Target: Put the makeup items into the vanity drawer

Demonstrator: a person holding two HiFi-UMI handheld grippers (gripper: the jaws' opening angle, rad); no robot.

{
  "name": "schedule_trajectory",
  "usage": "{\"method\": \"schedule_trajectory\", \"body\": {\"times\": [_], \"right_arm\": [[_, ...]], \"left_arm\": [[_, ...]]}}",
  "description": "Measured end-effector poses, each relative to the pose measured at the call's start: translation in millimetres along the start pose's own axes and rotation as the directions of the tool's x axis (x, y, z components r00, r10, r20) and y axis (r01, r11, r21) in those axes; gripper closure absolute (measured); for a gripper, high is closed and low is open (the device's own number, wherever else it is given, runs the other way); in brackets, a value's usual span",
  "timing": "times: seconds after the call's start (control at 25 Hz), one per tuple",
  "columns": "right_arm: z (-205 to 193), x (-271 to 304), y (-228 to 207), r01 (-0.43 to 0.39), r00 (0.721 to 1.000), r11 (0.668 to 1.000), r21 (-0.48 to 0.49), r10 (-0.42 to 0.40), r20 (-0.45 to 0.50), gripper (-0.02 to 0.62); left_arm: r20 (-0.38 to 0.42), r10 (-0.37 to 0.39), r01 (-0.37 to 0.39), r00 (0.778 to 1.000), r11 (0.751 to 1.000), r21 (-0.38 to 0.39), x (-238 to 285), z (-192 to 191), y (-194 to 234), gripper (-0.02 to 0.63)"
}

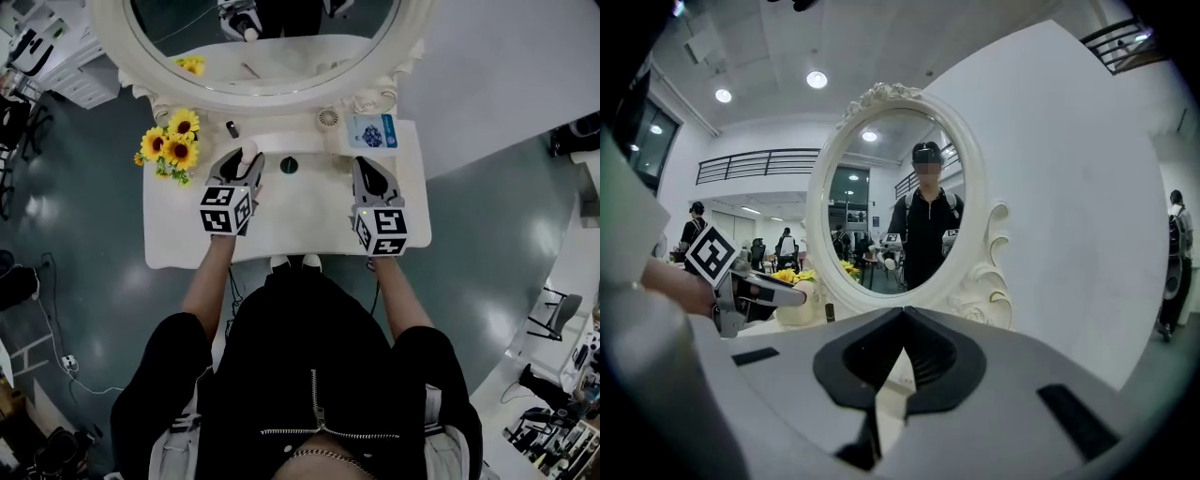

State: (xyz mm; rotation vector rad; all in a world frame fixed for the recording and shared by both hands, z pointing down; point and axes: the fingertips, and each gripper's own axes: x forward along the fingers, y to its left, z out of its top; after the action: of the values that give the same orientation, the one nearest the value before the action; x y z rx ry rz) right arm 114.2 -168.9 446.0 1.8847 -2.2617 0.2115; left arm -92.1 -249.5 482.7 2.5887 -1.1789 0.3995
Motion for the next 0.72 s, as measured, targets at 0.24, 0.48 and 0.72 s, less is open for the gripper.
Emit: {"method": "schedule_trajectory", "body": {"times": [0.24, 0.48, 0.72], "right_arm": [[-17.1, -33.6, -39.4, 0.112, 0.993, 0.993, 0.026, -0.111, -0.028, 0.589], [-36.7, -69.2, -72.7, 0.209, 0.977, 0.977, 0.045, -0.206, -0.062, 0.588], [-50.8, -98.4, -97.0, 0.286, 0.956, 0.955, 0.077, -0.280, -0.087, 0.589]], "left_arm": [[-0.030, -0.133, 0.135, 0.991, 0.990, 0.044, 41.1, 4.6, -51.8, 0.431], [-0.063, -0.269, 0.274, 0.961, 0.957, 0.093, 77.8, 7.3, -116.1, 0.431], [-0.127, -0.380, 0.397, 0.916, 0.905, 0.156, 112.4, -1.5, -178.6, 0.431]]}}
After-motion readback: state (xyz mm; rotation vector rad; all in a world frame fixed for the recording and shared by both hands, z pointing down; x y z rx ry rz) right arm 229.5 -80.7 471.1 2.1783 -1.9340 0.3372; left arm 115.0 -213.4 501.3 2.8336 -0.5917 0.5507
